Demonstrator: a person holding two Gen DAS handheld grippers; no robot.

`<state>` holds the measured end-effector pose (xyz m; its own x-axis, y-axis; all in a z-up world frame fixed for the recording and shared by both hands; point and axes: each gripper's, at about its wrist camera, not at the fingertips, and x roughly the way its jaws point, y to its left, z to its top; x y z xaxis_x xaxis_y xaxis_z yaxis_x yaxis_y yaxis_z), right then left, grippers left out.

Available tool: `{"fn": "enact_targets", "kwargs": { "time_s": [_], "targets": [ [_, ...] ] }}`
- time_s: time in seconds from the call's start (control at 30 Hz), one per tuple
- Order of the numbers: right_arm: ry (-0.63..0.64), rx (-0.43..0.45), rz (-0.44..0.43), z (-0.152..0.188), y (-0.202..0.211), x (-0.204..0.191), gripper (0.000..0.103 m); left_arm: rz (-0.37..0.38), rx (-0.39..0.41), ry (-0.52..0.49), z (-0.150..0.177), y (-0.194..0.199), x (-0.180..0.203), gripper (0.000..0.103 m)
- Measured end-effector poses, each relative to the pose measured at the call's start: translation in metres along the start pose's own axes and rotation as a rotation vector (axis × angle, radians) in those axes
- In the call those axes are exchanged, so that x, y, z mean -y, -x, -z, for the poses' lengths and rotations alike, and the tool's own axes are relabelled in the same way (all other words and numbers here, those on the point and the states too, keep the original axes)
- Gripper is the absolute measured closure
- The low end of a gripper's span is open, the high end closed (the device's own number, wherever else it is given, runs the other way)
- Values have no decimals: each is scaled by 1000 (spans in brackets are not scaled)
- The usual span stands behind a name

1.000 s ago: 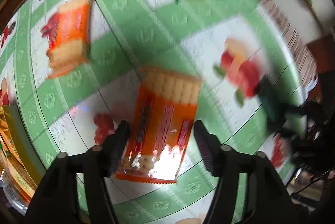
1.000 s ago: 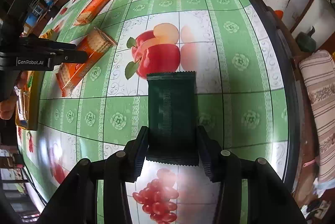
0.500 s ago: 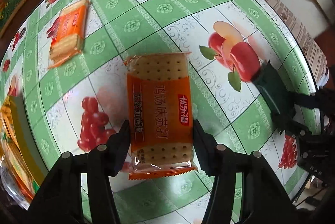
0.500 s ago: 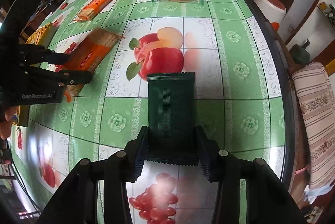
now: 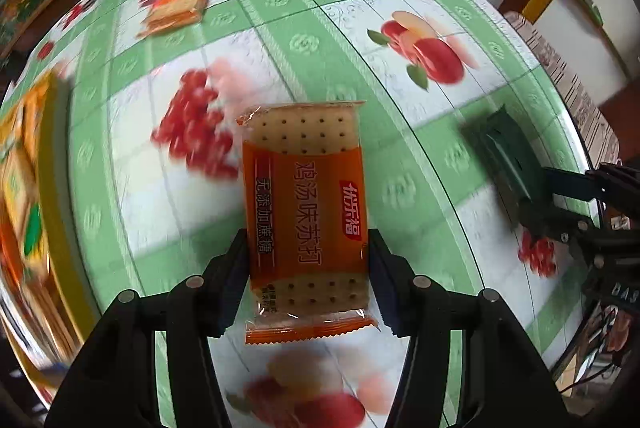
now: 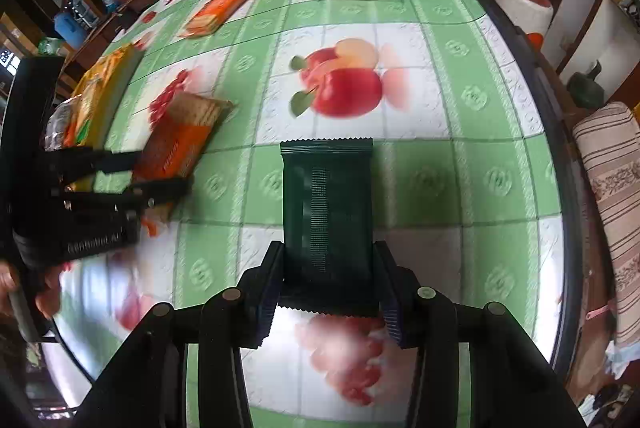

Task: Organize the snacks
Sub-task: 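Carry both held packs toward the yellow tray, then lower both packs into the tray and open both grippers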

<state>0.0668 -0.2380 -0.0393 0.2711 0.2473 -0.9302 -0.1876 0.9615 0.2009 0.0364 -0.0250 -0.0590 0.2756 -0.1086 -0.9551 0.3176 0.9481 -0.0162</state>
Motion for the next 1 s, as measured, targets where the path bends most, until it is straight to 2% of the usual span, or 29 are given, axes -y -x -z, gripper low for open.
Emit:
{"fn": "enact_targets", "kwargs": {
  "time_s": [0.03, 0.2, 0.4, 0.53, 0.63, 0.73, 0.83, 0.9, 1.0],
  "targets": [
    [-2, 2, -7, 3, 1, -1, 58, 4, 17, 13, 13, 6, -1, 49],
    [-3, 2, -59, 16, 9, -19, 58, 28, 56, 74, 32, 25, 7, 49],
    [57, 1, -118, 18, 16, -66, 58, 51, 96, 155, 47, 40, -27, 49],
    [114, -2, -159, 12, 17, -106, 58, 50, 154, 238, 71, 69, -59, 49],
    [166, 8, -189, 2, 18, -145, 58, 9, 207, 302, 76, 88, -93, 49],
    [208, 29, -217, -12, 18, -187, 58, -69, 261, 374, 80, 106, -139, 49],
    [248, 48, -246, -27, 15, -229, 58, -108, 286, 434, 81, 114, -176, 49],
    [275, 60, -264, -37, 12, -258, 58, -192, 301, 439, 80, 118, -198, 49],
    [301, 74, -270, -50, 2, -294, 58, -218, 299, 472, 80, 112, -222, 48]
  ]
}}
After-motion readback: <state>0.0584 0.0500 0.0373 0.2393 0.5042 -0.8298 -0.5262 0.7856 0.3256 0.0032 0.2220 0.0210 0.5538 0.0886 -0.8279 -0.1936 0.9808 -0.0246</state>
